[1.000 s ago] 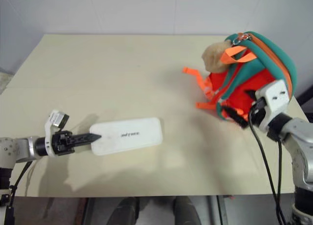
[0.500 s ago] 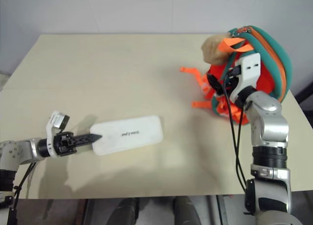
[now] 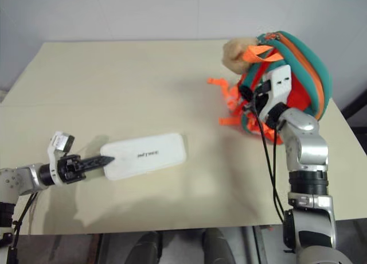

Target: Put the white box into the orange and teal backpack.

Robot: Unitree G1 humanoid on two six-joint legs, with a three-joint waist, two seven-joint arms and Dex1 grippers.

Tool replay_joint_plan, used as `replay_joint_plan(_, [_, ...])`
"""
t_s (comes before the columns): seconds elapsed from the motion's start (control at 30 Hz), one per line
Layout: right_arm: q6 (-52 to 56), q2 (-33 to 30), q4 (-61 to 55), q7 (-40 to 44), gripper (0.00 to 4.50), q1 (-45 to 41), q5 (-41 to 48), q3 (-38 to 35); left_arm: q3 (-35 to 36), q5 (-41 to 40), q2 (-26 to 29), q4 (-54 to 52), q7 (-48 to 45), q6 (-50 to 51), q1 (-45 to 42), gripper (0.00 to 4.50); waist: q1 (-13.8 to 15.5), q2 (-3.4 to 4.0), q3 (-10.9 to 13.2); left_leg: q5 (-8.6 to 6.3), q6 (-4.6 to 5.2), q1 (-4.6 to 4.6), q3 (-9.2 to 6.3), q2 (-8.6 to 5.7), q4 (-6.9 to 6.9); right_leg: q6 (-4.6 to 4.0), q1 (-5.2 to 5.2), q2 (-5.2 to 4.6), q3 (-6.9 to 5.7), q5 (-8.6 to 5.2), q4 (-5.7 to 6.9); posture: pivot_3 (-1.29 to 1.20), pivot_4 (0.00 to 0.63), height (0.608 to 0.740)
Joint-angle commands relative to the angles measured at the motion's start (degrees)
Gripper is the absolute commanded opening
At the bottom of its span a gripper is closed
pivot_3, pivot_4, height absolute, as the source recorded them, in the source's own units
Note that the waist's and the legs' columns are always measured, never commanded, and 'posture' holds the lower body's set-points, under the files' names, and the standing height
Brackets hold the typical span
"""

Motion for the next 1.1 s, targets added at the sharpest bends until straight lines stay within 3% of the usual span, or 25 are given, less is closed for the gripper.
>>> replay_joint_plan(0.03, [4.03,-1.13,-8.39,7.25,0.02,0.14,6.53,1.79,7.93,-2.99,1.19,0.40,4.46,2.12,-2.86,1.25,0.04,0.00,0.00,0.00,0.00,-0.01,-0.01,0.02,0.01,-0.01,-0.02,0.02,0.00,0.00,0.02,0.00,0.150,0.740])
replay_joint_plan(0.3, [28.62,-6.60,-22.35,18.44,0.02,-1.06,33.69,0.78,14.24,-2.87,5.61,-0.78,6.54,4.56,-0.06,1.25,0.00,0.02,0.01,0.00,-0.02,-0.05,-0.01,0.02,-0.16,-0.07,-0.09,-0.01,0.01,-0.07,-0.06,0.00,0.150,0.740])
replay_joint_plan(0.47, [40.19,-12.24,-24.88,19.62,0.02,0.07,48.63,-1.28,17.32,-2.94,5.04,-0.82,8.59,3.49,1.27,1.25,0.44,0.01,0.01,-0.01,-0.01,-0.07,-0.02,0.03,-0.20,-0.10,-0.09,-0.04,-0.04,-0.10,-0.17,0.00,0.150,0.740])
replay_joint_plan(0.63, [47.39,-21.53,-25.99,24.95,0.02,4.09,56.39,-2.10,19.78,-5.13,3.93,-3.33,10.94,7.47,3.41,1.25,0.62,-0.01,0.00,-0.03,0.02,-0.12,-0.01,0.00,-0.27,-0.10,-0.07,-0.10,-0.06,-0.10,-0.39,0.00,0.150,0.740])
replay_joint_plan(0.77, [45.69,-25.52,-23.61,27.61,0.02,6.40,50.55,-0.03,20.35,-5.85,2.97,-5.74,10.85,6.87,5.32,1.25,0.69,-0.03,-0.01,-0.08,0.06,-0.16,0.04,-0.02,-0.27,-0.08,-0.08,-0.14,-0.06,-0.11,-0.51,0.00,0.150,0.740])
replay_joint_plan(0.93, [41.67,-23.77,-20.89,28.45,0.02,6.15,44.36,3.28,24.03,-8.97,0.94,-9.74,11.42,4.38,4.26,1.25,0.53,-0.04,0.00,-0.08,0.06,-0.16,0.06,-0.02,-0.11,-0.06,-0.07,-0.11,-0.04,-0.08,-0.43,0.00,0.150,0.740])
replay_joint_plan(1.1, [39.05,-21.06,-19.10,28.99,0.02,6.00,40.20,6.06,31.19,-18.53,-0.16,-17.04,14.39,5.81,2.76,1.25,0.63,-0.06,0.00,-0.10,0.02,-0.20,0.05,0.00,-0.10,-0.05,-0.07,-0.10,-0.05,-0.08,-0.46,0.00,0.150,0.740])
